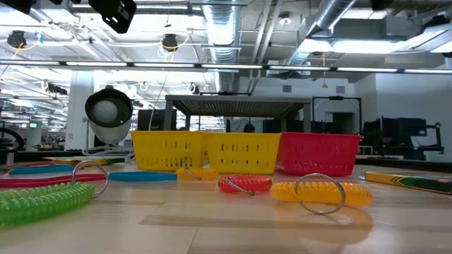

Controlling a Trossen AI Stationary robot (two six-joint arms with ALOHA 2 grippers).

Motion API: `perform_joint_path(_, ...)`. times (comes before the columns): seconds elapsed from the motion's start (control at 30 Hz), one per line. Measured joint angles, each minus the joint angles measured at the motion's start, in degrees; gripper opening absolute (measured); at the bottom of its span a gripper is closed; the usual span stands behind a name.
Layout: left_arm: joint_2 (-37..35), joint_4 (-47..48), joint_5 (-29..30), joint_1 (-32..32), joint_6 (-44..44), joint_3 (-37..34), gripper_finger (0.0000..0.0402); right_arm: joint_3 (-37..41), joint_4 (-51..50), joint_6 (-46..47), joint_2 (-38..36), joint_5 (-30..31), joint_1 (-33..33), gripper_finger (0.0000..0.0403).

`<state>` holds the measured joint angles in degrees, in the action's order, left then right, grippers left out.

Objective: Pick & Place Office Desk Supplies
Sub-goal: Put the purple spring keychain into the red basket

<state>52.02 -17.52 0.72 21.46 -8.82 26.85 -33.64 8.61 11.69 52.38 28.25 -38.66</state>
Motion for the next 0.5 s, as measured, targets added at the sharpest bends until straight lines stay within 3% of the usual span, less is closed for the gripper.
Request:
perform_joint_path(0.3, -0.73, 0.93, 0.02, -0.49, 2.71, -0.04, 0.0176, 11.54, 14.96, -6.68, -7.15, -17.08, 6.49, 0.0)
perform_joint_path(0.5, -1.52, 2.69, 0.19, -1.77, 2.6, -0.08, 0.0176, 14.2, 15.62, -7.22, -9.73, -25.68, 13.34, 0.0)
